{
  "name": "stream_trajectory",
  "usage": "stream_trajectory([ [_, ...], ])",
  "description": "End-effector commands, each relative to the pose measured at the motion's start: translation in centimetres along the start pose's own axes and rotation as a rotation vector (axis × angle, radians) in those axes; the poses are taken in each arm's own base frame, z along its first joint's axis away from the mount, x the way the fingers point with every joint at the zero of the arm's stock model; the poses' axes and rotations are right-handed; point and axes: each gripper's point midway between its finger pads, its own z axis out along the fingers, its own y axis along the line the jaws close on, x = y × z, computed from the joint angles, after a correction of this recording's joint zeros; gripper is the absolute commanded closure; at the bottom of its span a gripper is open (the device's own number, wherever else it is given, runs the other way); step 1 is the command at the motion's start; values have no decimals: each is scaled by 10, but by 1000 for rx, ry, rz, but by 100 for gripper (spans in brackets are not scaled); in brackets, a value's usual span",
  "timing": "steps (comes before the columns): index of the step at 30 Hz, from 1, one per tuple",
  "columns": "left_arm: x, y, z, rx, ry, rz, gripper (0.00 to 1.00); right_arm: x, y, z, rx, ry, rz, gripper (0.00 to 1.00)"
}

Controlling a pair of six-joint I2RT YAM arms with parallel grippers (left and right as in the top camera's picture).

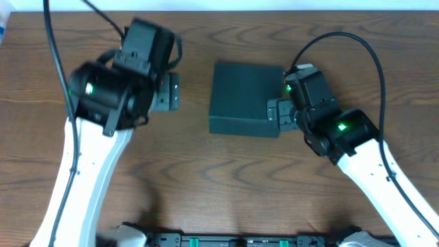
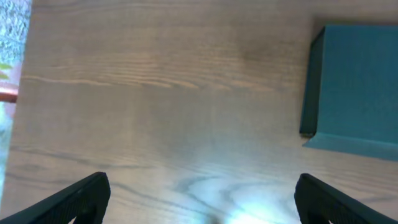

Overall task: Pack container
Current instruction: 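Bring both grippers to the left and right sides of the box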

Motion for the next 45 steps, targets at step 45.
stream_trajectory([
  [45, 160, -114, 107, 307, 142, 80, 4, 35, -10, 101, 169, 209, 75, 1],
])
